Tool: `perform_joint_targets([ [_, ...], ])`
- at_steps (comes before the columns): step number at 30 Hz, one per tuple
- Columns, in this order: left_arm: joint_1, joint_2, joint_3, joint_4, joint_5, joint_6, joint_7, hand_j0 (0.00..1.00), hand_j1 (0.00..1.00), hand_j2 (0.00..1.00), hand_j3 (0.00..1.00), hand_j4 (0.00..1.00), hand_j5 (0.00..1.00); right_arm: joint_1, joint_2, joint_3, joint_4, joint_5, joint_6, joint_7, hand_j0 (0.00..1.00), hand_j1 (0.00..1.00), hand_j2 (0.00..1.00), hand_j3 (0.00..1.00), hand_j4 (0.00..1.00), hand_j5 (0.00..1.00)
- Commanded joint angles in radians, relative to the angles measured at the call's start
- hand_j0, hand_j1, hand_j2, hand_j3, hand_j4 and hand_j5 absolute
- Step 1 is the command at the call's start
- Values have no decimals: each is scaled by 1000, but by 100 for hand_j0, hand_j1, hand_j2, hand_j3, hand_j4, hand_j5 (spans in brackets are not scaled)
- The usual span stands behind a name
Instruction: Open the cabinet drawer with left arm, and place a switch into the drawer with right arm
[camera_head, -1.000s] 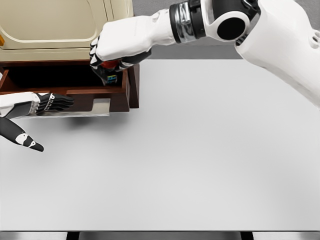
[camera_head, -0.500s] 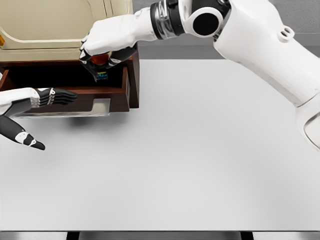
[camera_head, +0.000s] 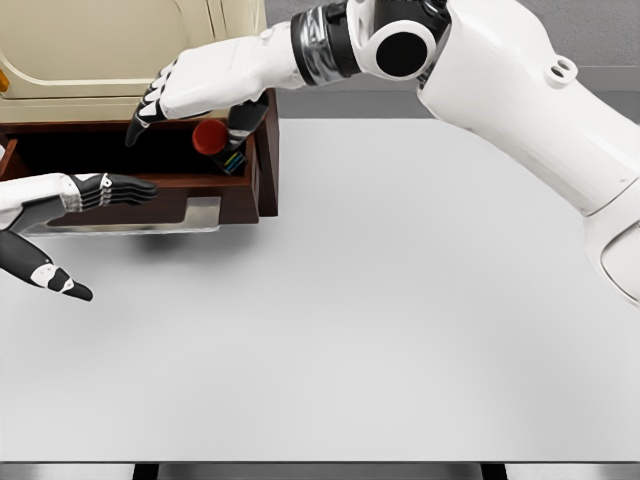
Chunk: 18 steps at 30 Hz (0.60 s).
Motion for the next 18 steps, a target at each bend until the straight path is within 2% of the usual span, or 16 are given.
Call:
perform_joint_targets([
  [1, 0, 3, 1, 0, 7, -1, 0, 100, 100, 100, 100, 100, 100, 0, 3, 0, 6, -7, 2, 0, 100, 100, 100, 100, 100, 100],
  [6, 0, 1, 1, 0, 7, -1, 0, 100, 100, 100, 100, 100, 100, -5, 50, 31, 41, -3, 2, 0, 100, 100, 100, 100, 100, 100],
  [8, -2, 3, 3, 0, 7, -1, 0, 100, 100, 100, 100, 100, 100, -2, 38, 31, 38, -1, 2, 0, 100, 100, 100, 100, 100, 100],
  [11, 0, 3, 3, 0, 7, -1, 0, 100, 100, 100, 100, 100, 100, 5, -19, 26, 24, -4, 2, 0, 100, 100, 100, 100, 100, 100],
  [15, -2, 1, 3, 0, 15, -30, 0, 100, 100, 100, 100, 100, 100, 8, -143, 17, -135, -13, 2, 0, 100, 100, 100, 100, 100, 100],
  [18, -2, 1, 1, 0, 15, -30, 0, 100, 100, 100, 100, 100, 100, 12, -243, 17, -339, -27, 2, 0, 100, 100, 100, 100, 100, 100],
])
